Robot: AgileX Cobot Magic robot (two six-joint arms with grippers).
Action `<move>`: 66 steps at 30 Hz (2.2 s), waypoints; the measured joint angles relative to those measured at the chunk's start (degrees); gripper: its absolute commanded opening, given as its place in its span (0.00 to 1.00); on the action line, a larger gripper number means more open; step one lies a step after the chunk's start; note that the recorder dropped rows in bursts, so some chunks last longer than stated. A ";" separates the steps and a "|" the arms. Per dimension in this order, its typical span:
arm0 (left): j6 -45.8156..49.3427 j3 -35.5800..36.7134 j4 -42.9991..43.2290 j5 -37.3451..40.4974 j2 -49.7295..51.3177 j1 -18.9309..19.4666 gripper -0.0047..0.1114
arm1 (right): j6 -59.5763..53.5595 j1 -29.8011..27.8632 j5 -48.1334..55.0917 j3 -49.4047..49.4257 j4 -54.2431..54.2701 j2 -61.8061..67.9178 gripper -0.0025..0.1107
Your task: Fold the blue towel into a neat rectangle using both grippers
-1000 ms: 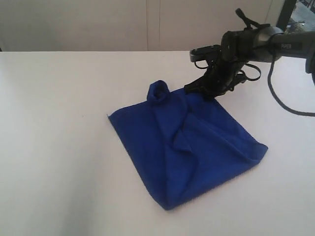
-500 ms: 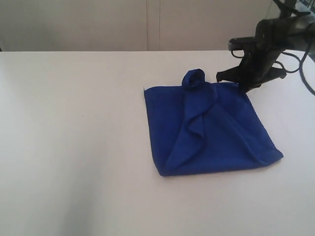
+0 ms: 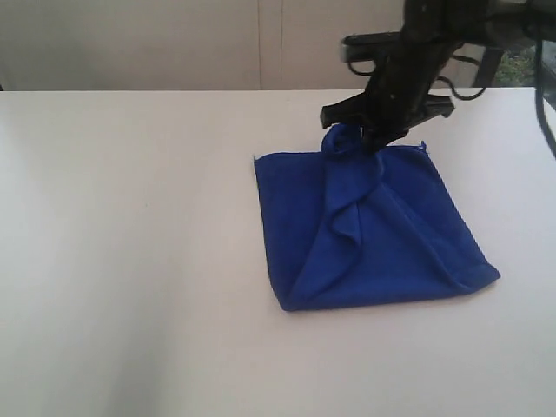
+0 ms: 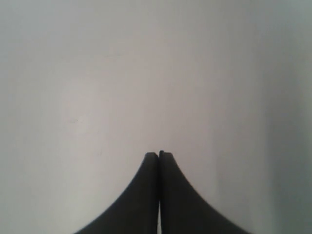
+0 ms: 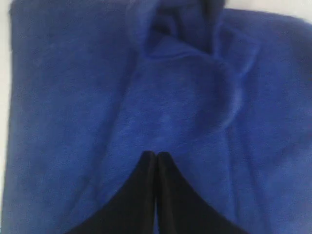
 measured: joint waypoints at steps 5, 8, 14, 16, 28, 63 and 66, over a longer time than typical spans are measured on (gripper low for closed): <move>0.00 0.00 0.00 0.00 0.00 0.00 0.04 | 0.00 6.47 0.43 2.16 1.08 0.00 0.02; 0.00 0.00 0.00 0.00 0.00 0.00 0.04 | 0.00 9.24 0.31 3.02 1.31 0.32 0.02; 0.00 0.00 0.00 0.00 0.00 0.00 0.04 | 1.18 13.00 -0.61 4.50 1.36 2.53 0.02; 0.00 0.00 0.00 0.00 0.00 0.00 0.04 | 1.44 13.84 -0.84 4.50 1.36 3.55 0.02; 0.00 0.00 0.00 0.00 0.00 0.00 0.04 | 2.60 15.98 -1.84 4.50 2.71 7.57 0.02; 0.00 0.00 0.00 0.00 0.00 0.00 0.04 | 2.73 21.74 -11.59 4.00 18.25 10.14 0.02; 0.00 0.00 0.00 0.00 0.00 0.00 0.04 | 2.85 21.74 -11.36 3.51 18.38 10.25 0.02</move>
